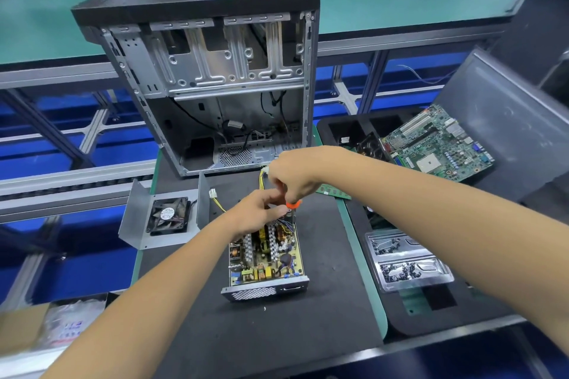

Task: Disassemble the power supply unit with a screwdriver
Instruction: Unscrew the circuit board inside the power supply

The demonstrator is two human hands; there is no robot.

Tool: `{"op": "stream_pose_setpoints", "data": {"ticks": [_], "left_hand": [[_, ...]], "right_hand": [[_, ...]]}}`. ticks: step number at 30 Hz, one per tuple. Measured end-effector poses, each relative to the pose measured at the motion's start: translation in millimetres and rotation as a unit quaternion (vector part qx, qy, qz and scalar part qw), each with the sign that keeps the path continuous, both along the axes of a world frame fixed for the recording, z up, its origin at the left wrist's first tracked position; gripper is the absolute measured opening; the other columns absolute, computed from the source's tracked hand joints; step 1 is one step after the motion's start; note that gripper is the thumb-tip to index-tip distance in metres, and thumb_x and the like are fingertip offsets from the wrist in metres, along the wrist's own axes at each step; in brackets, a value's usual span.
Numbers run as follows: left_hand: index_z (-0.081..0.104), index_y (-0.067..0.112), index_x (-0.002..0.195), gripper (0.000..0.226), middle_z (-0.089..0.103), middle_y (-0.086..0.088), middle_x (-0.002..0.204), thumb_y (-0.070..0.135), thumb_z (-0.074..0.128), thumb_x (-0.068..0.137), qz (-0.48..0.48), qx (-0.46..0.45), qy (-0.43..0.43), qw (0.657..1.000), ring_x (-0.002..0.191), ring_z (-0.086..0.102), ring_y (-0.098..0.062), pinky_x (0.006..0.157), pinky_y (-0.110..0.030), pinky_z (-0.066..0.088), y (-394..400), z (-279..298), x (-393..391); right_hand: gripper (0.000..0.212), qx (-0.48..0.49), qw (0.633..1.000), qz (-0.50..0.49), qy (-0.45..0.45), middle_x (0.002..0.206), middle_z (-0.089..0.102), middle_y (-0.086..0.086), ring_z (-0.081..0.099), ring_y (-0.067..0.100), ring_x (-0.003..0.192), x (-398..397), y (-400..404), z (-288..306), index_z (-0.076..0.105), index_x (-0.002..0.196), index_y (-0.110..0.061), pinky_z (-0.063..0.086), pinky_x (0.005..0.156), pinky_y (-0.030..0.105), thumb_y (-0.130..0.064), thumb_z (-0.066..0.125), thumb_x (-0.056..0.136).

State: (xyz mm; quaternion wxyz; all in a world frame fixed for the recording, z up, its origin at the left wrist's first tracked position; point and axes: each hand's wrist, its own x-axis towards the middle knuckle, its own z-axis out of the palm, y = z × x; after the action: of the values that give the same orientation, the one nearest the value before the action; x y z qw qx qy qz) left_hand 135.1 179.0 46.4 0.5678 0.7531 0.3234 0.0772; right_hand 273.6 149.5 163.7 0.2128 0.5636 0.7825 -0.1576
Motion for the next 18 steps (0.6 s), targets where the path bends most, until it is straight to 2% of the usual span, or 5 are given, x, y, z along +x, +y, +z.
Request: {"op": "stream_pose_setpoints", "data": {"ticks": [4,11,13,16,18], "left_hand": [[0.066,0.006,0.108,0.017,0.068,-0.015,0.110,0.012,0.058,0.093,0.042,0.015,0.009,0.999,0.111,0.059,-0.031,0.103,-0.049,0.041,-0.9,-5.0,3.5],[0.068,0.012,0.106,0.017,0.068,-0.001,0.103,0.019,0.059,0.094,0.003,0.040,0.022,0.999,0.094,0.059,-0.013,0.087,-0.030,0.044,-2.4,-3.6,1.5],[0.069,0.009,0.107,0.019,0.070,-0.005,0.105,0.015,0.056,0.095,0.023,0.044,0.016,0.999,0.098,0.061,-0.018,0.091,-0.035,0.045,-4.8,-2.7,2.5],[0.067,0.000,0.105,0.020,0.069,-0.013,0.099,0.010,0.053,0.095,0.041,0.084,-0.002,0.996,0.093,0.062,-0.027,0.090,-0.039,0.045,-9.2,-4.6,6.9],[0.067,0.000,0.102,0.018,0.068,-0.015,0.098,0.005,0.050,0.095,0.048,0.091,-0.024,0.994,0.090,0.063,-0.026,0.087,-0.032,0.049,-13.6,-3.5,9.6]], "right_hand": [[0.017,-0.016,0.999,0.009,0.029,0.086,0.069,0.001,0.054,0.014,0.071,0.6,1.5,0.6,0.073,0.089,-0.017,0.046,0.061,0.027,-0.010,0.068,0.075],[0.014,-0.030,0.999,0.027,0.031,0.072,0.062,-0.001,0.049,0.017,0.067,-1.1,-4.0,4.8,0.067,0.076,-0.015,0.038,0.053,0.024,-0.002,0.060,0.077],[0.007,-0.029,0.998,0.039,0.031,0.076,0.057,0.000,0.048,0.019,0.071,-4.5,-4.8,5.3,0.062,0.082,-0.016,0.034,0.053,0.024,-0.009,0.062,0.081],[0.033,-0.038,0.998,-0.011,0.044,0.093,0.063,0.002,0.057,0.023,0.085,-5.8,-4.6,4.6,0.051,0.111,-0.014,0.049,0.070,0.032,-0.027,0.066,0.084],[0.039,-0.022,0.996,-0.071,0.052,0.075,0.070,0.007,0.067,0.025,0.074,-5.8,-5.6,5.1,0.055,0.106,-0.009,0.054,0.068,0.034,-0.043,0.054,0.089]]}}
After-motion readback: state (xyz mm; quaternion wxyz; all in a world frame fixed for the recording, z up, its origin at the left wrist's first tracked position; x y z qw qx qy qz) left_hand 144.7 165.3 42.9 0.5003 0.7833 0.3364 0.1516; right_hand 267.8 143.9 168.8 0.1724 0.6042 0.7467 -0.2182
